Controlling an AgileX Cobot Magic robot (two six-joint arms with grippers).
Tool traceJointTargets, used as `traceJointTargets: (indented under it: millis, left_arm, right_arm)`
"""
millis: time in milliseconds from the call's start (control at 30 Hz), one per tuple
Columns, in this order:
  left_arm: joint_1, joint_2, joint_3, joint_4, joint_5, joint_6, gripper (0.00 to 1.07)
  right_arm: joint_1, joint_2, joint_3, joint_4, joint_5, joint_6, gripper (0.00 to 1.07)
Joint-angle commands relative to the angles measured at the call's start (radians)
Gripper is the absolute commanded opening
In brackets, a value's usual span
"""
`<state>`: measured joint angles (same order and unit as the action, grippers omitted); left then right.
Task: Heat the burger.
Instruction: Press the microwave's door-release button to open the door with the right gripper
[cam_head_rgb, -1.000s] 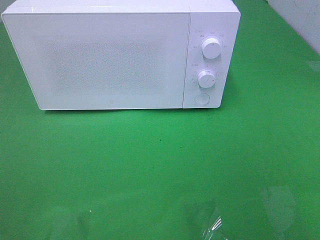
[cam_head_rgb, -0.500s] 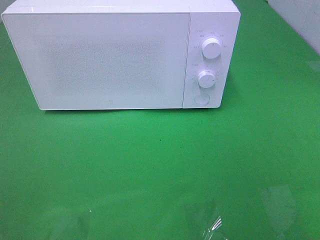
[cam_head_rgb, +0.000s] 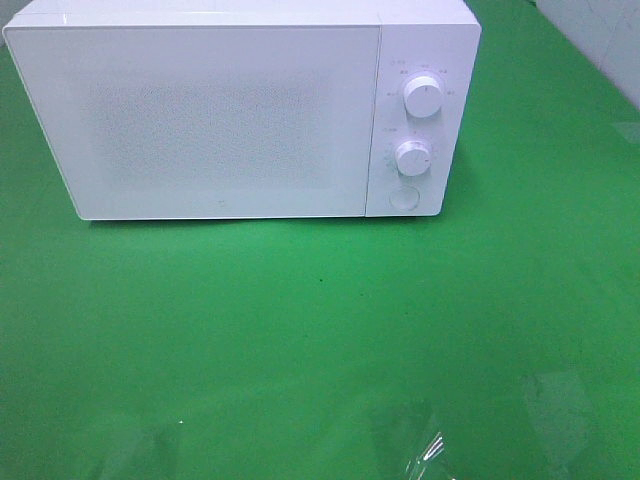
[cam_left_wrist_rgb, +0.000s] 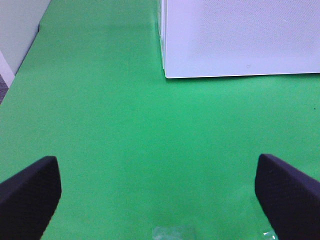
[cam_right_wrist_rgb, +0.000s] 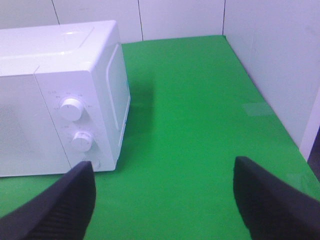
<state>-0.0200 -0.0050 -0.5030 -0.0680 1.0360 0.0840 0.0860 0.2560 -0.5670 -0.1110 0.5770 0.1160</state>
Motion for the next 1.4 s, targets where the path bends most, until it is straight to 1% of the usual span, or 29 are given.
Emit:
traceJointTargets:
  millis: [33, 67, 100, 133, 167, 267, 333, 367, 400, 533, 567, 600, 633, 667, 700, 733, 767, 833, 867, 900, 933, 1000, 1033, 1133, 1167, 1300, 1333, 1367, 1400]
  left_arm:
    - [0.003, -0.02, 0.005, 0.004, 0.001, -0.005, 1.03]
    - [0.003, -0.02, 0.005, 0.004, 0.001, -0.005, 1.03]
    - [0.003, -0.02, 0.005, 0.004, 0.001, -0.005, 1.03]
    - [0.003, -0.02, 0.005, 0.004, 0.001, -0.005, 1.03]
    - [0.003, -0.02, 0.005, 0.004, 0.001, -0.005, 1.03]
    - [0.003, -0.02, 0.005, 0.004, 0.001, -0.005, 1.03]
    - [0.003, -0.02, 0.005, 0.004, 0.001, -0.005, 1.03]
    - [0.003, -0.02, 0.005, 0.004, 0.001, -0.005, 1.03]
    - [0.003, -0.02, 0.005, 0.004, 0.001, -0.005, 1.03]
    - [0.003, -0.02, 0.005, 0.004, 0.001, -0.005, 1.03]
    - [0.003, -0.02, 0.005, 0.004, 0.001, -0.005, 1.03]
    - [0.003, -0.02, 0.005, 0.004, 0.001, -0.005, 1.03]
    - [0.003, -0.02, 0.005, 0.004, 0.001, -0.005, 1.03]
    - [0.003, -0.02, 0.005, 0.004, 0.001, -0.005, 1.03]
    - [0.003, -0.02, 0.005, 0.004, 0.001, -0.005, 1.03]
    - [0.003, -0.02, 0.005, 0.004, 0.001, -0.005, 1.03]
    - [0.003, -0.02, 0.005, 0.004, 0.001, -0.005, 1.03]
    - [0.003, -0.02, 0.005, 0.004, 0.001, -0.005, 1.03]
    - [0.003, -0.02, 0.005, 0.004, 0.001, -0.005, 1.03]
    - [0.003, -0.02, 0.005, 0.004, 0.001, -0.005, 1.03]
    - [0.003, -0.02, 0.005, 0.004, 0.001, -0.005, 1.03]
    - [0.003, -0.02, 0.005, 0.004, 0.001, -0.005, 1.03]
    - [0.003, -0.02, 0.005, 0.004, 0.001, -0.005, 1.03]
    - [0.003, -0.02, 0.005, 0.004, 0.001, -0.005, 1.03]
    - [0.003, -0.02, 0.005, 0.004, 0.001, -0.005, 1.03]
    - [0.003, -0.02, 0.005, 0.004, 0.001, -0.005, 1.03]
    - [0.003, -0.02, 0.005, 0.004, 0.001, -0.005, 1.03]
    - [0.003, -0.02, 0.005, 0.004, 0.001, -0.005, 1.03]
    - [0.003, -0.02, 0.005, 0.004, 0.001, -0.005, 1.03]
  right_arm:
    - [-0.002, 0.104, -0.007, -0.031, -0.129, -0.006, 0.75]
    - [-0.002, 0.104, -0.007, -0.031, -0.129, -0.006, 0.75]
    - [-0.002, 0.16, -0.007, -0.04, -0.162, -0.005, 0.74]
    - [-0.002, 0.16, -0.007, -0.04, -0.162, -0.005, 0.74]
    - [-0.002, 0.213, -0.007, -0.056, -0.202, -0.005, 0.74]
    - [-0.002, 0.241, -0.007, -0.062, -0.224, -0.005, 0.74]
    - [-0.002, 0.342, -0.007, -0.073, -0.316, 0.004, 0.72]
    - [-0.002, 0.342, -0.007, -0.073, -0.316, 0.004, 0.72]
    - [-0.002, 0.387, -0.007, -0.09, -0.367, 0.024, 0.72]
    - [-0.002, 0.434, -0.006, -0.116, -0.436, 0.057, 0.72]
    - [-0.002, 0.466, 0.013, -0.143, -0.522, 0.105, 0.72]
    - [-0.002, 0.466, 0.013, -0.143, -0.522, 0.105, 0.72]
    - [-0.002, 0.489, 0.048, -0.152, -0.608, 0.127, 0.72]
    - [-0.002, 0.489, 0.048, -0.152, -0.608, 0.127, 0.72]
    - [-0.002, 0.512, 0.088, -0.158, -0.711, 0.134, 0.72]
    - [-0.002, 0.512, 0.088, -0.158, -0.711, 0.134, 0.72]
    - [-0.002, 0.545, 0.142, -0.158, -0.823, 0.148, 0.72]
    - [-0.002, 0.559, 0.163, -0.158, -0.867, 0.153, 0.72]
    - [-0.002, 0.593, 0.197, -0.158, -0.941, 0.154, 0.72]
    - [-0.002, 0.593, 0.197, -0.158, -0.941, 0.154, 0.72]
    - [-0.002, 0.63, 0.231, -0.156, -1.015, 0.154, 0.72]
    - [-0.002, 0.645, 0.244, -0.15, -1.056, 0.154, 0.72]
    - [-0.002, 0.689, 0.264, -0.122, -1.114, 0.154, 0.72]
    - [-0.002, 0.73, 0.271, -0.088, -1.138, 0.15, 0.72]
    - [-0.002, 0.779, 0.271, -0.057, -1.144, 0.146, 0.72]
    - [-0.002, 0.848, 0.271, -0.053, -1.166, 0.143, 0.72]
    - [-0.002, 0.892, 0.272, -0.03, -1.184, 0.142, 0.72]
    - [0.011, 0.922, 0.272, 0.023, -1.199, 0.137, 0.72]
    - [0.011, 0.922, 0.272, 0.023, -1.199, 0.137, 0.72]
